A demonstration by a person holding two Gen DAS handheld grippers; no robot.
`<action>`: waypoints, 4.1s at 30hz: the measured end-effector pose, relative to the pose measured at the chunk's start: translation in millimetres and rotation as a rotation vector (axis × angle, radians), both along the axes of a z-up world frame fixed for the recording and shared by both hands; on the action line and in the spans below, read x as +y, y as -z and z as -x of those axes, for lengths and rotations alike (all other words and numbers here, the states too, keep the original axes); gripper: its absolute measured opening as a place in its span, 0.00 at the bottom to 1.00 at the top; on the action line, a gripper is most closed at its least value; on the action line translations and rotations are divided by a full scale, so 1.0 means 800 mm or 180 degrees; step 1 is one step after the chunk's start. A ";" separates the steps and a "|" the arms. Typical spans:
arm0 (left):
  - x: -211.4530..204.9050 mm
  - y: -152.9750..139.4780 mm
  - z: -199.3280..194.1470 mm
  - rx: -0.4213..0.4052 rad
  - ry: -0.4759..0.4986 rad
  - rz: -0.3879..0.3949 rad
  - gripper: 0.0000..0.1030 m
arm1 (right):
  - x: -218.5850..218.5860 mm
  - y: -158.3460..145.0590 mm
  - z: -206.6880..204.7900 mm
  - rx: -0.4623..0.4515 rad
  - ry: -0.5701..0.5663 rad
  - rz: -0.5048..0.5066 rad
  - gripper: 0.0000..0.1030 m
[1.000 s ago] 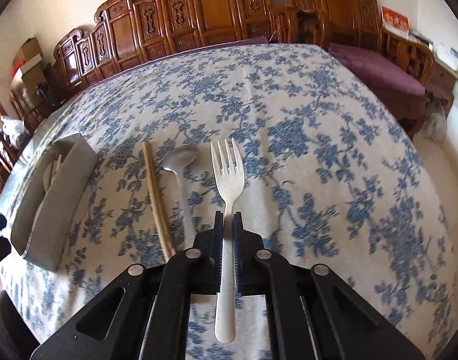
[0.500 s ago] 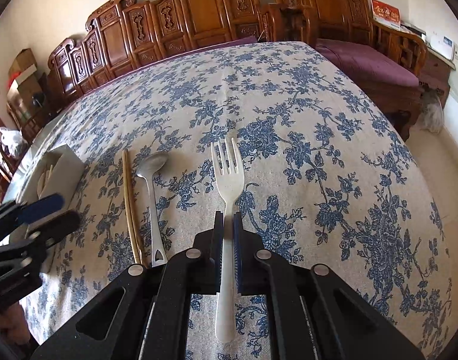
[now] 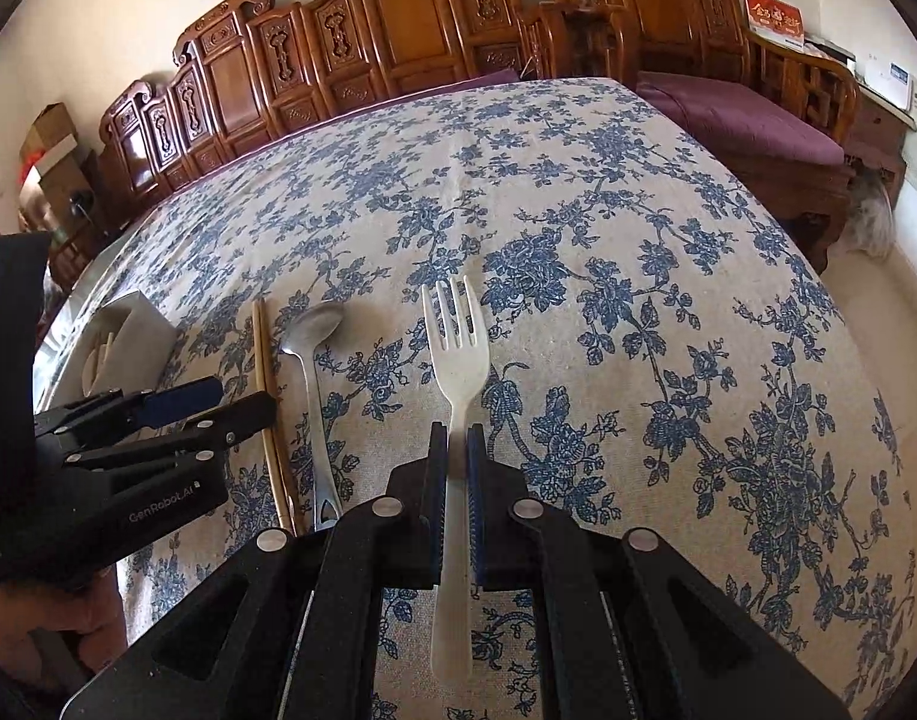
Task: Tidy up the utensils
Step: 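Grasp a wooden chopstick with the left gripper while the right gripper holds the fork, then lower the chopstick into the grey tray and open the left gripper while the right holds the fork, then lower the white plastic fork into the grey tray and open the right gripper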
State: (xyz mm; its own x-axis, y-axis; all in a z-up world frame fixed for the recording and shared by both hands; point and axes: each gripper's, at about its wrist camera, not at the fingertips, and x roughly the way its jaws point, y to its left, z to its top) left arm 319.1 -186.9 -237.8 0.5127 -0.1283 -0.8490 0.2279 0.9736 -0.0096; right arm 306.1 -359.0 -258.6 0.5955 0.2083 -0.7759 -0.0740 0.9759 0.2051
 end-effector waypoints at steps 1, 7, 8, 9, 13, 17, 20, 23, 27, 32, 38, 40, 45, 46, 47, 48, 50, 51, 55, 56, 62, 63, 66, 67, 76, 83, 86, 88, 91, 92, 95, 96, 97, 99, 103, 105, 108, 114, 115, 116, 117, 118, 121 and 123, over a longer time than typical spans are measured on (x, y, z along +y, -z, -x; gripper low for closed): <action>0.000 0.000 0.001 -0.0007 -0.0002 -0.0030 0.45 | 0.000 0.000 0.000 -0.0001 0.0001 -0.0003 0.08; 0.006 0.003 -0.003 0.0109 -0.0050 -0.0115 0.45 | 0.003 -0.001 0.000 -0.0005 -0.0003 -0.0018 0.08; 0.005 0.003 -0.004 0.0129 -0.0051 -0.0121 0.45 | 0.004 -0.002 0.000 -0.0011 -0.0013 -0.0009 0.08; 0.005 0.002 -0.004 0.0139 -0.0044 -0.0129 0.45 | 0.006 -0.002 0.000 -0.0016 -0.0023 0.0007 0.08; 0.009 0.002 -0.002 0.0157 -0.0038 -0.0095 0.25 | 0.003 -0.002 0.000 -0.0008 -0.0008 -0.0015 0.08; 0.018 0.001 0.005 0.0176 -0.0026 -0.0079 0.09 | 0.005 0.000 -0.001 0.0023 -0.0044 -0.0029 0.08; 0.030 0.001 0.010 0.0182 -0.0047 -0.0095 0.05 | 0.014 -0.001 0.000 0.0012 -0.0122 0.0001 0.08; 0.041 -0.002 0.014 0.0174 -0.0064 -0.0096 0.04 | 0.022 -0.002 0.001 0.0011 -0.0189 0.0023 0.08; 0.054 -0.013 0.023 0.0094 -0.0058 -0.0106 0.04 | 0.032 -0.003 0.003 0.0002 -0.0266 0.0056 0.08; 0.066 -0.035 0.038 -0.0043 -0.0024 -0.0119 0.04 | 0.047 -0.007 0.006 -0.0029 -0.0372 0.0080 0.08; 0.081 -0.057 0.052 -0.0155 -0.0018 -0.0090 0.04 | 0.067 -0.014 0.010 -0.0080 -0.0518 0.0069 0.08; 0.088 -0.063 0.056 -0.0175 -0.0031 -0.0073 0.04 | 0.074 -0.017 0.012 -0.0080 -0.0570 0.0004 0.08; 0.102 -0.079 0.068 -0.0233 -0.0052 -0.0063 0.04 | 0.096 -0.029 0.019 -0.0146 -0.0699 -0.0027 0.08; 0.105 -0.083 0.071 -0.0251 -0.0059 -0.0065 0.04 | 0.102 -0.032 0.021 -0.0167 -0.0728 -0.0028 0.08; 0.110 -0.087 0.073 -0.0270 -0.0068 -0.0063 0.04 | 0.106 -0.034 0.023 -0.0181 -0.0751 -0.0033 0.08; 0.114 -0.091 0.075 -0.0287 -0.0082 -0.0058 0.04 | 0.112 -0.037 0.025 -0.0197 -0.0790 -0.0040 0.08; 0.123 -0.098 0.079 -0.0317 -0.0110 -0.0049 0.04 | 0.121 -0.042 0.030 -0.0228 -0.0848 -0.0035 0.08; 0.128 -0.102 0.081 -0.0335 -0.0124 -0.0047 0.04 | 0.128 -0.045 0.032 -0.0250 -0.0886 -0.0025 0.08; 0.146 -0.111 0.085 -0.0377 -0.0169 -0.0033 0.04 | 0.146 -0.054 0.041 -0.0307 -0.0997 -0.0023 0.08; 0.151 -0.113 0.086 -0.0386 -0.0174 -0.0021 0.04 | 0.149 -0.056 0.043 -0.0318 -0.1017 -0.0026 0.08; 0.176 -0.107 0.079 -0.0372 -0.0202 -0.0068 0.04 | 0.163 -0.056 0.050 -0.0334 -0.1111 -0.0013 0.08; 0.180 -0.104 0.076 -0.0357 -0.0211 -0.0083 0.04 | 0.164 -0.055 0.050 -0.0327 -0.1116 -0.0009 0.08; 0.189 -0.095 0.070 -0.0329 -0.0226 -0.0112 0.04 | 0.165 -0.051 0.050 -0.0308 -0.1118 -0.0004 0.08; 0.190 -0.091 0.069 -0.0323 -0.0226 -0.0128 0.04 | 0.164 -0.049 0.049 -0.0294 -0.1112 -0.0014 0.08; 0.200 -0.050 0.049 -0.0131 -0.0237 -0.0216 0.04 | 0.160 -0.047 0.043 -0.0294 -0.1099 -0.0060 0.08; 0.197 -0.031 0.049 -0.0016 -0.0193 -0.0202 0.04 | 0.159 -0.047 0.042 -0.0292 -0.1100 -0.0053 0.08; 0.198 -0.030 0.049 0.0000 -0.0197 -0.0165 0.05 | 0.160 -0.047 0.042 -0.0291 -0.1115 -0.0045 0.08; 0.199 -0.031 0.050 -0.0010 -0.0188 -0.0159 0.05 | 0.162 -0.048 0.043 -0.0291 -0.1132 -0.0034 0.08; 0.203 -0.037 0.057 -0.0067 -0.0177 -0.0127 0.12 | 0.169 -0.048 0.045 -0.0295 -0.1159 -0.0013 0.08; 0.205 -0.039 0.060 -0.0089 -0.0180 -0.0107 0.17 | 0.172 -0.048 0.046 -0.0295 -0.1173 -0.0009 0.08; 0.213 -0.048 0.070 -0.0175 -0.0172 -0.0033 0.19 | 0.183 -0.049 0.050 -0.0291 -0.1210 0.0011 0.08; 0.216 -0.051 0.073 -0.0202 -0.0173 -0.0021 0.19 | 0.186 -0.049 0.051 -0.0291 -0.1220 0.0017 0.08; 0.221 -0.055 0.078 -0.0237 -0.0183 -0.0013 0.19 | 0.190 -0.049 0.052 -0.0292 -0.1229 0.0031 0.08; 0.230 -0.060 0.086 -0.0296 -0.0200 0.0018 0.19 | 0.196 -0.050 0.055 -0.0298 -0.1246 0.0041 0.08; 0.251 -0.069 0.096 -0.0371 -0.0249 0.0083 0.19 | 0.212 -0.059 0.057 -0.0328 -0.1283 0.0037 0.08; 0.261 -0.073 0.101 -0.0425 -0.0276 0.0098 0.19 | 0.222 -0.063 0.057 -0.0341 -0.1313 0.0048 0.08; 0.273 -0.077 0.105 -0.0475 -0.0316 0.0099 0.19 | 0.237 -0.068 0.056 -0.0343 -0.1338 0.0003 0.08; 0.299 -0.086 0.117 -0.0551 -0.0382 0.0219 0.20 | 0.273 -0.079 0.048 -0.0368 -0.1428 -0.0047 0.08; 0.302 -0.089 0.120 -0.0561 -0.0389 0.0237 0.20 | 0.279 -0.082 0.046 -0.0373 -0.1441 -0.0061 0.08; 0.305 -0.090 0.122 -0.0575 -0.0399 0.0233 0.20 | 0.284 -0.084 0.044 -0.0376 -0.1448 -0.0076 0.08; 0.308 -0.092 0.124 -0.0581 -0.0426 0.0200 0.20 | 0.291 -0.086 0.040 -0.0377 -0.1458 -0.0106 0.08; 0.310 -0.093 0.125 -0.0587 -0.0435 0.0198 0.20 | 0.296 -0.088 0.038 -0.0379 -0.1465 -0.0122 0.08; 0.319 -0.100 0.131 -0.0609 -0.0436 0.0272 0.20 | 0.316 -0.091 0.030 -0.0389 -0.1482 -0.0148 0.08; 0.322 -0.103 0.134 -0.0635 -0.0446 0.0264 0.20 | 0.328 -0.091 0.024 -0.0379 -0.1479 -0.0150 0.08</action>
